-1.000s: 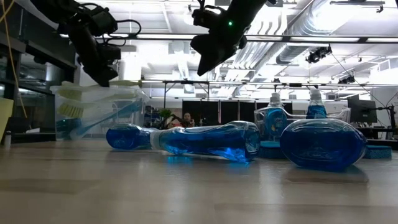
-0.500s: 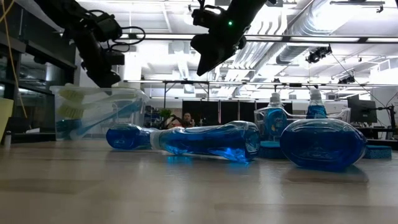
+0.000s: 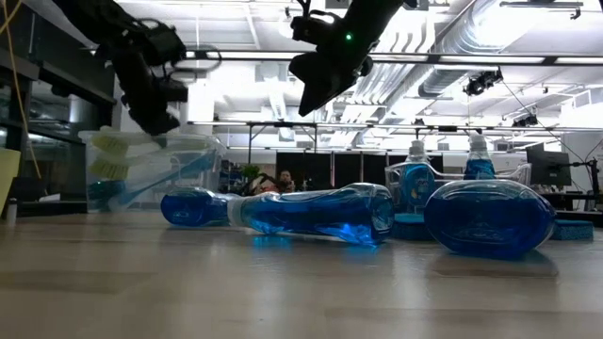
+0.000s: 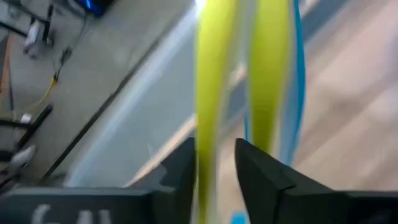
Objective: Pick & Place Kitchen Sink Supplies
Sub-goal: Put the top soap dispenser into the transparent bin
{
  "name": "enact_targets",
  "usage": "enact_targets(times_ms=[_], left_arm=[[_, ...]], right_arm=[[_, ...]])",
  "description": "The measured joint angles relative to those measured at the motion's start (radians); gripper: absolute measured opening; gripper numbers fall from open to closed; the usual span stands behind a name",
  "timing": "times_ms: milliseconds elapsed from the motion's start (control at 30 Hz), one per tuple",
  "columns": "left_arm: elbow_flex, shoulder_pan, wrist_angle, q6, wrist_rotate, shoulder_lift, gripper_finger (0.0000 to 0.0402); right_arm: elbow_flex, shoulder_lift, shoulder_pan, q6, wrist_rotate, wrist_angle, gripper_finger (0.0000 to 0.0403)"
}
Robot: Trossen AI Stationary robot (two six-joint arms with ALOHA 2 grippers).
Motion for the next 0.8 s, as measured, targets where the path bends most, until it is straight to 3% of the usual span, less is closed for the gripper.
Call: enact_targets(times_ms=[167, 300, 533, 800], left_arm=[[0.035, 0.001, -0.042, -0.012, -0.005, 0.001, 0.0178], [0.044, 0.0, -0.072, -0.035, -0.004, -0.006, 0.0204], [0.045, 0.0, -0.08, -0.05, 0.012, -0.049, 0.0209], [0.047, 0.0, -0.091, -0.093, 0.194, -0.144, 0.0209]], right_arm=[[0.0, 0.0, -0.001, -0.001, -0.022, -0.003, 0.022], [0.0, 0.0, -0.002, -0.002, -0.041, -0.006, 0.022], [0.0, 0.0, -0.003, -0.009, -0.062, -0.007, 0.022], [0.0, 0.055, -0.004, -0.17, -0.275, 0.019, 0.022]])
